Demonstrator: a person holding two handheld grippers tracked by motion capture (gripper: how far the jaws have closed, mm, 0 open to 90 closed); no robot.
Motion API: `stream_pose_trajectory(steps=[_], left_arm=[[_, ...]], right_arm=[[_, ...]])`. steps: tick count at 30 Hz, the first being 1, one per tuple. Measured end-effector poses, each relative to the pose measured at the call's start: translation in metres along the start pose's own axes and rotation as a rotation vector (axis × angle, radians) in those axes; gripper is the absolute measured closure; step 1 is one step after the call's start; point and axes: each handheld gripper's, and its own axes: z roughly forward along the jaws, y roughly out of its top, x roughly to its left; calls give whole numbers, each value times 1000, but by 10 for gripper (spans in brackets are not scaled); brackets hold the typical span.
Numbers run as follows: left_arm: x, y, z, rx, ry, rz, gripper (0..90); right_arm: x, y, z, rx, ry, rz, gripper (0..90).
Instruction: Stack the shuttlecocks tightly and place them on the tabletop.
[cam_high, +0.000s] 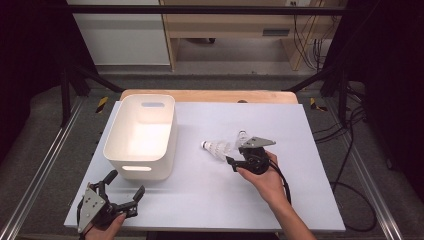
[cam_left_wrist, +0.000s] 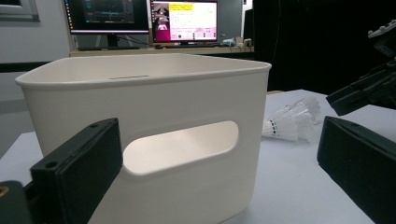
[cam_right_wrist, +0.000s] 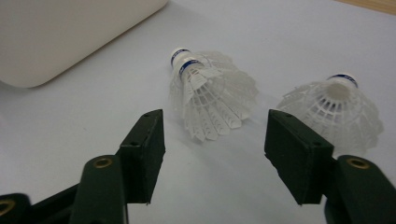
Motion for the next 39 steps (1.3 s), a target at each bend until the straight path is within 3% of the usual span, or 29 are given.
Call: stream_pose_trajectory(steps=[8,22,28,39], left_arm=[[1,0,-1,-2,1,-3,3],[-2,0,0,0,-14,17,3],[-3,1,1,-1,-14,14,3],[-3,0,3,-6,-18,15,3]], right_arm=[[-6,-2,-17,-12,-36,9,202],[-24,-6,-40,-5,-57,9,70],[-30,-8,-45,0,-59,18,66],[-44,-12,-38,10,-86,47,95]])
